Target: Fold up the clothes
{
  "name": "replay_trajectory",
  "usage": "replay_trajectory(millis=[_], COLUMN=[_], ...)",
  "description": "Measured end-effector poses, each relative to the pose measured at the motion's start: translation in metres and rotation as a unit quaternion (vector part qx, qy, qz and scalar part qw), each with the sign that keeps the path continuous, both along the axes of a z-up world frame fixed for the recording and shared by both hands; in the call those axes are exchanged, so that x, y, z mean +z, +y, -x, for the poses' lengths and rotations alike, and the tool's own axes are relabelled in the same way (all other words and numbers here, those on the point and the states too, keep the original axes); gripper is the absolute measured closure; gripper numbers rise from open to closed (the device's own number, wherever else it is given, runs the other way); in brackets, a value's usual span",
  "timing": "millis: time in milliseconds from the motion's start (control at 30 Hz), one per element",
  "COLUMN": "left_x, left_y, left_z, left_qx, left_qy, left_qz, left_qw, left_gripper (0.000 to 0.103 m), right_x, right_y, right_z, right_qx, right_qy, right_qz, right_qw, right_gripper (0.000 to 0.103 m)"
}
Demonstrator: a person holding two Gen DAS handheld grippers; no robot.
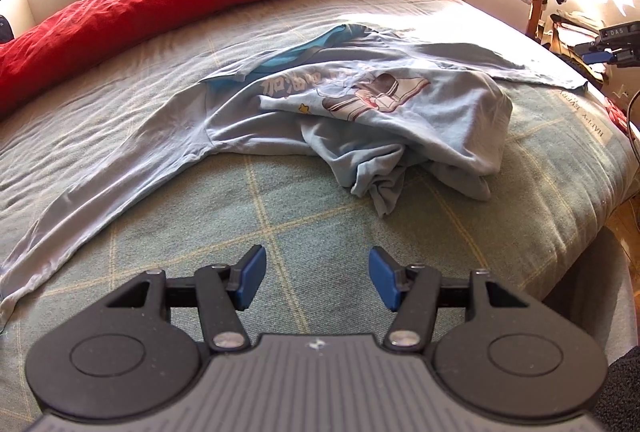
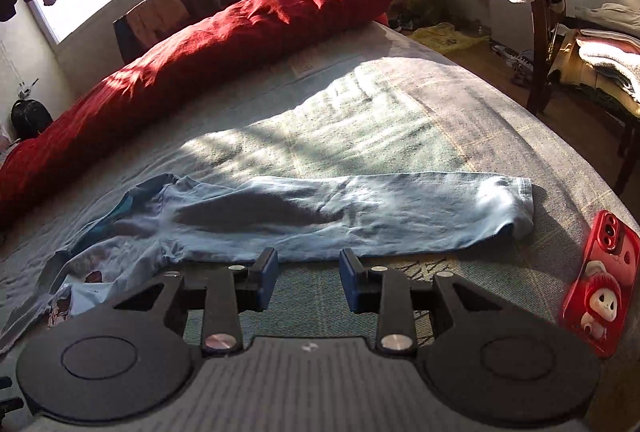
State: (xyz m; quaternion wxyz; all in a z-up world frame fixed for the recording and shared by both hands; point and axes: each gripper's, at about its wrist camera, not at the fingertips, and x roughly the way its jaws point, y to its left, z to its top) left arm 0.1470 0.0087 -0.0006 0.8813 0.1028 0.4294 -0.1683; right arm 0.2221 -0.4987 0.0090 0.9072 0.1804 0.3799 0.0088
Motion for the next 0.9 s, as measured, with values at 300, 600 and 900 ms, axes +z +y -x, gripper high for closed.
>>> replay_trajectory(millis=[300,600,900], left_x=[0.010,0.013,0.015], left_y=[0.006,-0.009,-0.020], left_z=[0.039,0.064,0.061], left_qx=[-0.001,-0.006,-0.022], left_qy=[-0.011,-0.016,-0.013], left_qz=[0.036,0.035,0.013], left_qw=[0.9993,0.9992,0.9996], left_gripper=[0.045,0.039,0.038], right_x=[0.019,0.016,0.007], right_y=[0.100,0.174,0.210], right_z=[0.050,0.073,0.059], right_qx=[0.136,0.240,0.277], right_qy=[-0.016,-0.021,-0.028], right_qz=[0.006,0.032,-0.009], right_qw=[0.991,0.970,0.961], right_gripper=[0.063,0.064,0.063])
